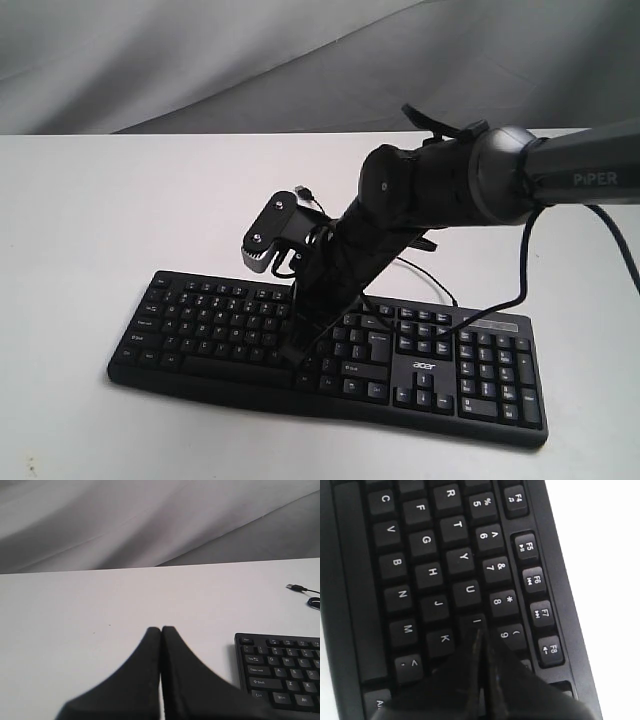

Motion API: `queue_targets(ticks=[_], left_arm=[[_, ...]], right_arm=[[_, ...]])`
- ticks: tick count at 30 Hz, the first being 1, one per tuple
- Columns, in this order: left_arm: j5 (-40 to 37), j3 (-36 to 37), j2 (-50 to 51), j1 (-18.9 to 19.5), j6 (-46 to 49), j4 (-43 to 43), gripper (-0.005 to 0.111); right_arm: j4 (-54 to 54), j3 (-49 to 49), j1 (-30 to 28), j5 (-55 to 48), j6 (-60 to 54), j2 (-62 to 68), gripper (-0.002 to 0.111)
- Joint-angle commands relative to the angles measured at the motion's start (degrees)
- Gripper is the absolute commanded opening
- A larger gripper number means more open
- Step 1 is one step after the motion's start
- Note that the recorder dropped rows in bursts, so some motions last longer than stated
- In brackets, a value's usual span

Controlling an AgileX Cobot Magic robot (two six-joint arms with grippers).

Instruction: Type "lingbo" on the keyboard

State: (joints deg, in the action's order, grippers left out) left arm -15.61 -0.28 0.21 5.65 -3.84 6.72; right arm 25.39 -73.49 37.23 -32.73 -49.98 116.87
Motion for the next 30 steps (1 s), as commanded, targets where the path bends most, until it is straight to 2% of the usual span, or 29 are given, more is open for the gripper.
queue_targets(ticks=[1, 16, 25, 30], left_arm=[[0.6, 0.3, -0.2, 0.1, -0.1, 0.0, 0.001], [0.6, 0.3, -0.2, 0.1, -0.1, 0.0, 0.001], [0.6, 0.3, -0.2, 0.1, -0.1, 0.0, 0.001], [0.6, 0.3, -0.2, 0.1, -0.1, 0.0, 0.001]], right_arm=[[0.6, 1.1, 0.0, 1.3, -0.9, -0.5, 0.000], [1.1, 1.0, 0.0, 0.9, -1.1, -0.2, 0.000], [-1.9, 1.2, 0.9, 0.9, 2.3, -14.6, 0.000], [-5.6, 8.7, 0.9, 12.5, 8.0, -31.3, 0.000]])
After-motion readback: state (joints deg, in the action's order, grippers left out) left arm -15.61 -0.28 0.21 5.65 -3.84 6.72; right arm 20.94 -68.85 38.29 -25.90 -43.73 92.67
